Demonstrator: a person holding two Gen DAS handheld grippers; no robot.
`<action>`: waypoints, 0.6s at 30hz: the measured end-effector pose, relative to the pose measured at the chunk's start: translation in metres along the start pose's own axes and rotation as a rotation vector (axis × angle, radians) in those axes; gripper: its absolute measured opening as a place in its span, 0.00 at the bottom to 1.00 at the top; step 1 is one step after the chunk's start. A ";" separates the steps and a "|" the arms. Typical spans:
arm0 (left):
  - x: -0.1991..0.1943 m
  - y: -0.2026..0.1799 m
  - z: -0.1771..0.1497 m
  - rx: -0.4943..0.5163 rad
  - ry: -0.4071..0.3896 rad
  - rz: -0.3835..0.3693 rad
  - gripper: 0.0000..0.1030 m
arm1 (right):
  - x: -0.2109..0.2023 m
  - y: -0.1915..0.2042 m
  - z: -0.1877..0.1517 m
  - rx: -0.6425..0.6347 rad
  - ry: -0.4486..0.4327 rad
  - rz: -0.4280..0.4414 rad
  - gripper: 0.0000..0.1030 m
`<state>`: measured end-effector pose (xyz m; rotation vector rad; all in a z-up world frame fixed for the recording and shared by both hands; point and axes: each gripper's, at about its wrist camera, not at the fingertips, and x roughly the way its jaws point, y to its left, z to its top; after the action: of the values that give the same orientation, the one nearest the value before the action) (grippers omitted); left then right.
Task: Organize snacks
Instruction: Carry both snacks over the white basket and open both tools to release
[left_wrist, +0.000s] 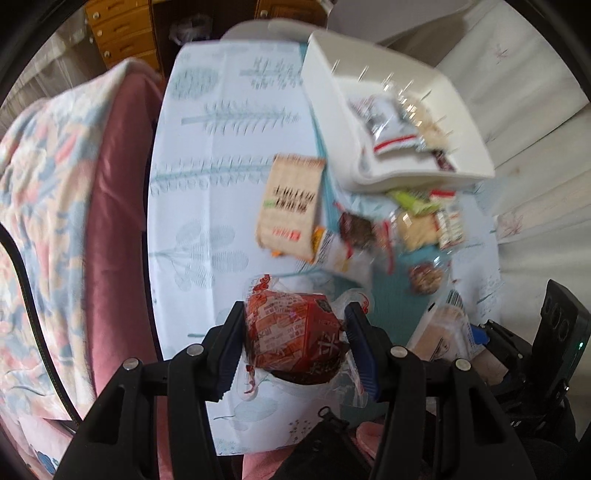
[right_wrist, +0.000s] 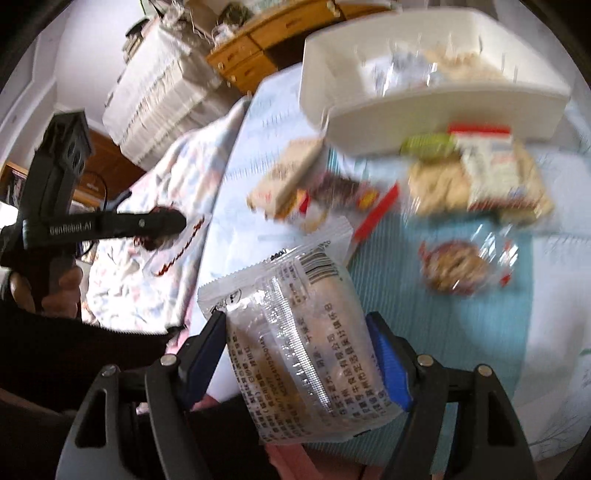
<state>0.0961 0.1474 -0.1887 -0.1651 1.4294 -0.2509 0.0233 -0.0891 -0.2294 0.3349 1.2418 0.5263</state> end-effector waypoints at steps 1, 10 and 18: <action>-0.003 -0.004 0.004 0.000 -0.009 -0.002 0.50 | -0.009 -0.002 0.005 -0.008 -0.018 0.004 0.73; -0.046 -0.059 0.039 0.022 -0.137 -0.015 0.50 | -0.057 -0.012 0.058 -0.067 -0.155 0.033 0.74; -0.049 -0.116 0.079 0.049 -0.213 0.002 0.50 | -0.070 -0.033 0.121 -0.116 -0.232 0.043 0.74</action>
<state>0.1601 0.0465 -0.1007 -0.1461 1.2107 -0.2590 0.1297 -0.1497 -0.1542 0.3156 0.9777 0.5767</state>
